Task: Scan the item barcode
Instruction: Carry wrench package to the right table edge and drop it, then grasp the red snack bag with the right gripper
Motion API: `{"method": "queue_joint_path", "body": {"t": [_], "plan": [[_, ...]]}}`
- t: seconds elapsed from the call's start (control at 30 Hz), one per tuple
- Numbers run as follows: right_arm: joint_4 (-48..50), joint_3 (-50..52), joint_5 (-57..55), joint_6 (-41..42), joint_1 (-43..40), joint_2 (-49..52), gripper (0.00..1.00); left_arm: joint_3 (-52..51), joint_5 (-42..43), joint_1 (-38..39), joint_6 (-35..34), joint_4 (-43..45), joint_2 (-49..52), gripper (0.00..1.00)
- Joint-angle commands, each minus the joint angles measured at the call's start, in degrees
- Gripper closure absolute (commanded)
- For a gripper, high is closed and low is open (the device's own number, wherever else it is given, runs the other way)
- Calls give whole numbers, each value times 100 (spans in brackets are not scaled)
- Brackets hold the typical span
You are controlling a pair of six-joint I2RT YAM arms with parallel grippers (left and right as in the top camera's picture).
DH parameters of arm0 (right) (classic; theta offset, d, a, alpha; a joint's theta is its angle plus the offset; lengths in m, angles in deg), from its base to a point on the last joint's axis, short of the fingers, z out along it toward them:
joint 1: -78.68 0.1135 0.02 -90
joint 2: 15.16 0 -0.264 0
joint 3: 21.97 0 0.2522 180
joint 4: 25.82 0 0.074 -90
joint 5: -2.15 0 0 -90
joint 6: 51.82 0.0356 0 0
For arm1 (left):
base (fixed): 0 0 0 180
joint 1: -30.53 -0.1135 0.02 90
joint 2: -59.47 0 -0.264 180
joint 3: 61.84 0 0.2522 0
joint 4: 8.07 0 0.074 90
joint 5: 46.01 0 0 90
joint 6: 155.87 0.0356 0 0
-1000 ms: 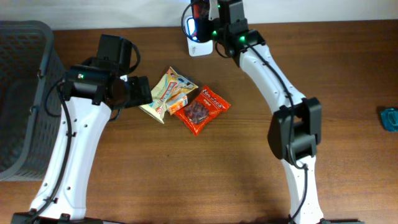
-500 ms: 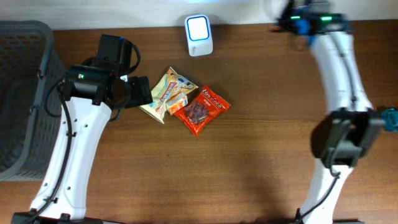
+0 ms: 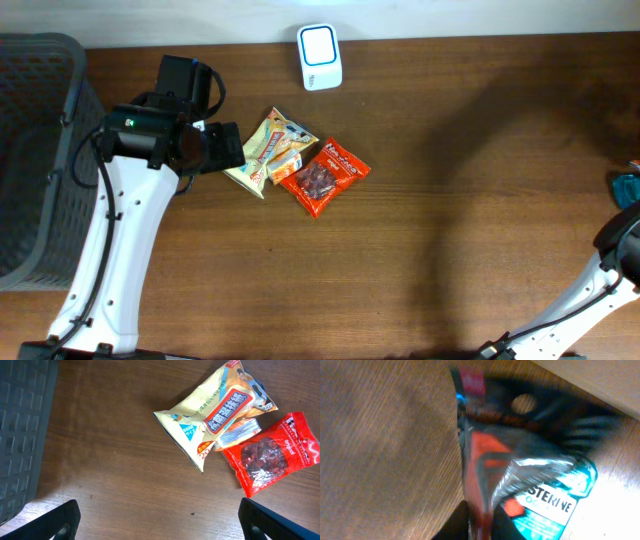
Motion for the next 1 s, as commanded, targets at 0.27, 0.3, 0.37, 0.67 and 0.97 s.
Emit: {"method": "queue_joint_path", "body": {"t": [0.27,0.3,0.37,0.67,0.97], "plan": [[-1056,-11,5786,-776,175,-706,1,13,-44,-4,7,-7,-31,1],[-1453,-11,6240,-811,468,-706,1,13,-44,-4,4,-7,-31,1],[-2197,-9,6063,-1480,1169,-702,1,13,-44,-4,7,-7,-31,1],[-2601,549,1893,2048,6505,-697,1,13,-44,-4,7,-7,-31,1],[-874,1759,1838,3965,7357,-691,1,13,-44,-4,4,-7,-31,1]]}}
